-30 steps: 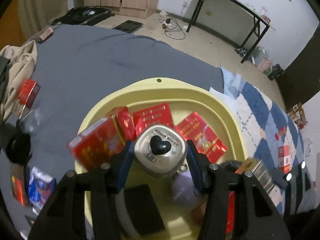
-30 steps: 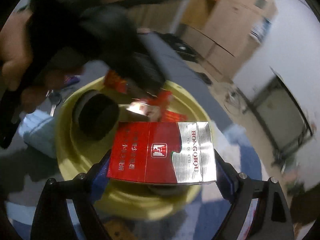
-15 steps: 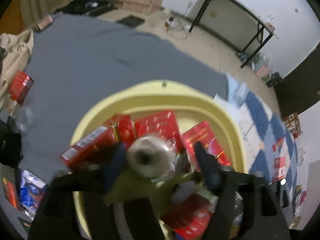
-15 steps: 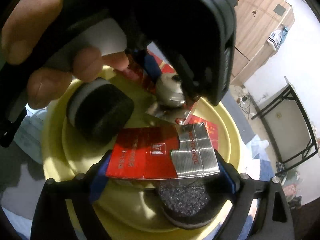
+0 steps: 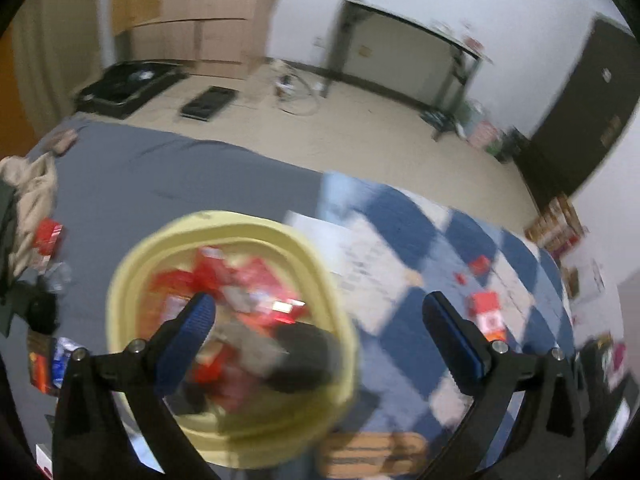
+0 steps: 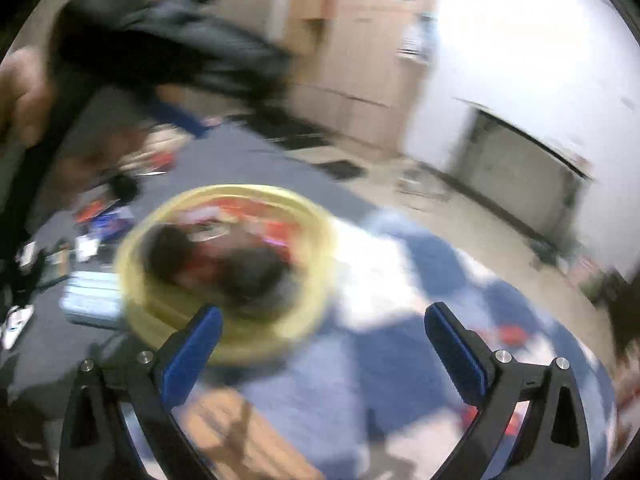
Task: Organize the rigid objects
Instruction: 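Grasp the red lighter with the left tool while the right tool grasps the red Double Happiness pack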
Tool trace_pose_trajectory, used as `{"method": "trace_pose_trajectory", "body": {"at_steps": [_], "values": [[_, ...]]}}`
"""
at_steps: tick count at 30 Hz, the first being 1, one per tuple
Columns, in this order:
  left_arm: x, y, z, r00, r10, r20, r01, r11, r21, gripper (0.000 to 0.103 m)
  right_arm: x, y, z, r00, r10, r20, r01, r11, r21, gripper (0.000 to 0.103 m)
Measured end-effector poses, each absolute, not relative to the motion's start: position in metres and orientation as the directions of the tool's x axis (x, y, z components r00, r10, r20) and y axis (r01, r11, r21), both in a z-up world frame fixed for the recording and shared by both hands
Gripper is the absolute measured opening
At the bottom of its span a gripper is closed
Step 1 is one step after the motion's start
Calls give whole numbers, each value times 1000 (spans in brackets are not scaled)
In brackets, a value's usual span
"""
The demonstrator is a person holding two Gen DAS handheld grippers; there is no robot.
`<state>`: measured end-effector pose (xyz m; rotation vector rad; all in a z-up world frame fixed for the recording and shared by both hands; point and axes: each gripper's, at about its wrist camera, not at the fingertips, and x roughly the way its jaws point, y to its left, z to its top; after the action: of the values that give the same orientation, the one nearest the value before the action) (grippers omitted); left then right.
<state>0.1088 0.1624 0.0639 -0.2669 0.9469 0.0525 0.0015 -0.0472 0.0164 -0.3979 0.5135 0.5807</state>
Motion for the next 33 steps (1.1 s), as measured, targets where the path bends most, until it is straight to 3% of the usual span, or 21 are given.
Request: {"method": "trace_pose_trajectory", "body": {"at_steps": [6, 10, 13, 15, 16, 19, 21, 22, 24, 25, 28, 30, 32, 33], "values": [[149, 79, 41, 471, -198, -860, -128, 949, -289, 103, 38, -142, -14, 761, 180, -623, -386, 898, -211, 103], [173, 38, 46, 471, -162, -867, -27, 980, -197, 103, 77, -158, -49, 675, 148, -723, -332, 936, -119, 102], [187, 18, 43, 485, -128, -865, 72, 992, -106, 103, 101, -153, -55, 673, 175, -718, -346, 933, -96, 101], [199, 8, 34, 484, -119, -867, 128, 990, -65, 103, 112, -149, -58, 660, 198, -724, -367, 927, -81, 84], [205, 4, 28, 485, -123, -866, 152, 987, -55, 103, 120, -156, -68, 649, 210, -731, -377, 923, -70, 59], [224, -15, 6, 467, -132, -874, 236, 972, -20, 102, 132, -174, -79, 650, 232, -724, -378, 925, -43, 58], [233, -33, -8, 478, -127, -869, 291, 957, 20, 100, 144, -206, -77, 691, 181, -700, -267, 964, -14, 57], [241, -47, -20, 469, -144, -871, 334, 942, 24, 94, 147, -226, -74, 708, 152, -689, -186, 982, 26, 57], [254, -65, -41, 428, -149, -892, 366, 930, 20, 68, 155, -274, -76, 727, 78, -683, 6, 993, 120, 56], [264, -75, -58, 379, -145, -914, 368, 930, 5, 50, 156, -291, -78, 730, 62, -680, 57, 987, 151, 56], [267, -94, -77, 397, -122, -910, 398, 916, 51, 46, 161, -302, -81, 734, 51, -677, 82, 983, 163, 56], [269, -90, -77, 410, -151, -900, 363, 932, 9, 44, 164, -298, -81, 735, 39, -677, 77, 987, 141, 56], [269, -77, -74, 423, -190, -886, 295, 953, -63, 25, 167, -294, -85, 736, 38, -676, 77, 987, 140, 56], [266, -75, -72, 435, -188, -880, 278, 958, -67, 24, 168, -293, -86, 737, 35, -675, 80, 987, 138, 56]]}}
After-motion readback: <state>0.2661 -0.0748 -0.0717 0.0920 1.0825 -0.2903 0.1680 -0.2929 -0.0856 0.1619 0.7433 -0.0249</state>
